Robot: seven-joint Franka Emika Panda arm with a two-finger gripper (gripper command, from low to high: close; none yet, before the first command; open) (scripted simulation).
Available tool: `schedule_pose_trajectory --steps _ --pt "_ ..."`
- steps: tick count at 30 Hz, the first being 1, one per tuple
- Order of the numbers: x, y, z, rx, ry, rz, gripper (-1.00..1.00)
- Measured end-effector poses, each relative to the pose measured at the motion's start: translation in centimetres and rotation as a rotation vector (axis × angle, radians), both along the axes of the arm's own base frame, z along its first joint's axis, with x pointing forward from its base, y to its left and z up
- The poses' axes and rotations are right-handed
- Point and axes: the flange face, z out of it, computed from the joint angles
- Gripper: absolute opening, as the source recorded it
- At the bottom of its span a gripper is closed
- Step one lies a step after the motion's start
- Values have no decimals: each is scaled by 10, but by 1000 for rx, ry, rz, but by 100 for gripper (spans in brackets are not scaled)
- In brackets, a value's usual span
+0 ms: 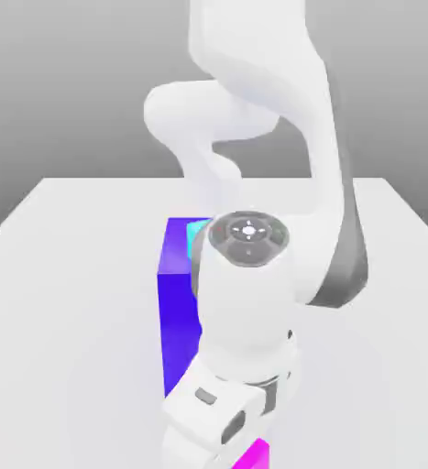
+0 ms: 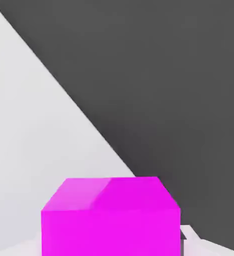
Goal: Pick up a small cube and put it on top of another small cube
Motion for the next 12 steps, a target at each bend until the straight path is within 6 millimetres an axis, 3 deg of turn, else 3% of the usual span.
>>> schedule_pose_trajectory --steps 5,7,8,9,12 --pt "-7 125 23 2 2 243 -100" --pt "-14 175 17 -1 0 339 -100" --pt "-18 200 4 -2 -1 387 -100" --pt "-21 217 -9 -3 -2 420 100" --pt "-21 217 -9 -3 -2 420 100"
